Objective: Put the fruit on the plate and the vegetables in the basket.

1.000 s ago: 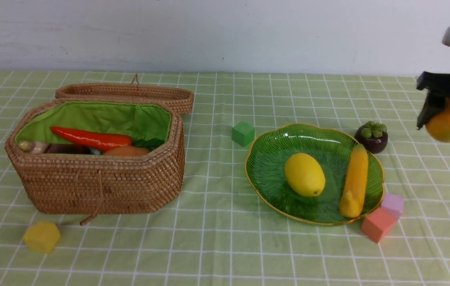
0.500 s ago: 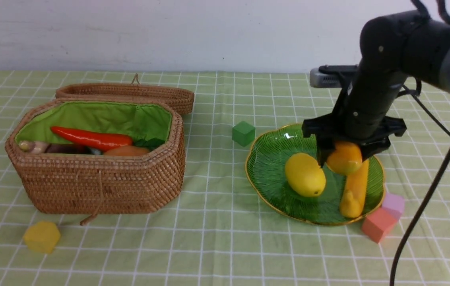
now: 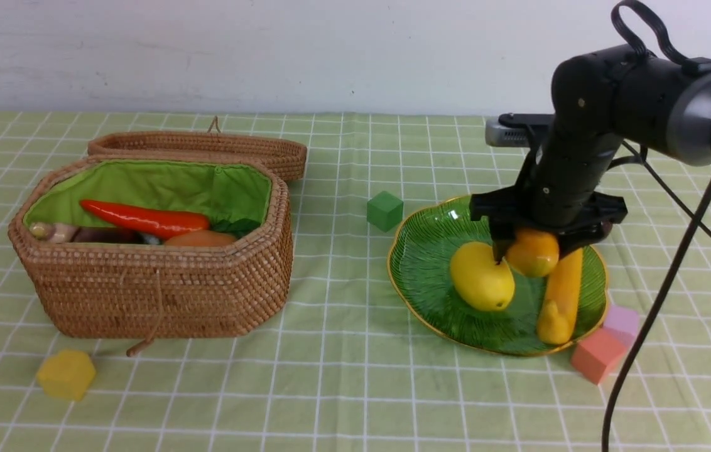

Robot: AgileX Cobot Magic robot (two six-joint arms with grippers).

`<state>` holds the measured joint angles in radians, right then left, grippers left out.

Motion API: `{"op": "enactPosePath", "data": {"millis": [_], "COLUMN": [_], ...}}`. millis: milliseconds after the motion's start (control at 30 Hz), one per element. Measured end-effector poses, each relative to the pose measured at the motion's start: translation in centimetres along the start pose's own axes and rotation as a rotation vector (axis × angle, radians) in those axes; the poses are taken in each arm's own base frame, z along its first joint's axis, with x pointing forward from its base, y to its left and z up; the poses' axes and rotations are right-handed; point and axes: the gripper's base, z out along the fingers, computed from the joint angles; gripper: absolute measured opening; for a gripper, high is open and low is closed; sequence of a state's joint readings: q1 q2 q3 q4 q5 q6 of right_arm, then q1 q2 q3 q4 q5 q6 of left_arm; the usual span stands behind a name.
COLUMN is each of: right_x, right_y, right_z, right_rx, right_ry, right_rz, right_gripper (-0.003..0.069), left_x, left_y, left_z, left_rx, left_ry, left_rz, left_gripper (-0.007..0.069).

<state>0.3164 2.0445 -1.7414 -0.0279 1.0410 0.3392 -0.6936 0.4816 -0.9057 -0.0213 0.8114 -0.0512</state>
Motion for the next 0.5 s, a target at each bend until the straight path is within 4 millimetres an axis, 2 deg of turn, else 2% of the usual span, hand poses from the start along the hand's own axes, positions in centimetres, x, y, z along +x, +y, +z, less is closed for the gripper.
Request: {"op": "enactPosePath", "data": {"millis": [100,167,267,433,500], "right_x": [0.0,-0.1,-0.1,0.6,1.6], "right_y": [-0.1,-0.1,-0.3,-0.6,-1.0], "right_z": [-0.2,-0.5,-2.2,-7.4,-11.0], "right_rx": [0.007,0.01,0.003,-0.013,-0.022], "right_ry": [-0.007,-0.016,-0.047,-0.094,-0.104], "right_rz": [-0.005,-0.008,-0.012,-0.077,-0.117], "right_gripper": [0.0664,0.0678,0.0667,0.0575,0.0493], "left_x": [0.0,0.0,0.0,-0.2,-0.3], "left_y": [0.0,0.0,0.0,0.0,0.0], "left_z": [0.0,0.0,0.0,0.0,0.0], "left_rx": [0.0,0.0,-0.001,-0.002,-0.004], "left_ry": [0.0,0.0,-0.001,-0.017,-0.033], "left_rz": [0.0,0.0,0.001,0.003,0.005], "left_gripper": [0.0048,0.0049,0.005,0.005,0.0046]}}
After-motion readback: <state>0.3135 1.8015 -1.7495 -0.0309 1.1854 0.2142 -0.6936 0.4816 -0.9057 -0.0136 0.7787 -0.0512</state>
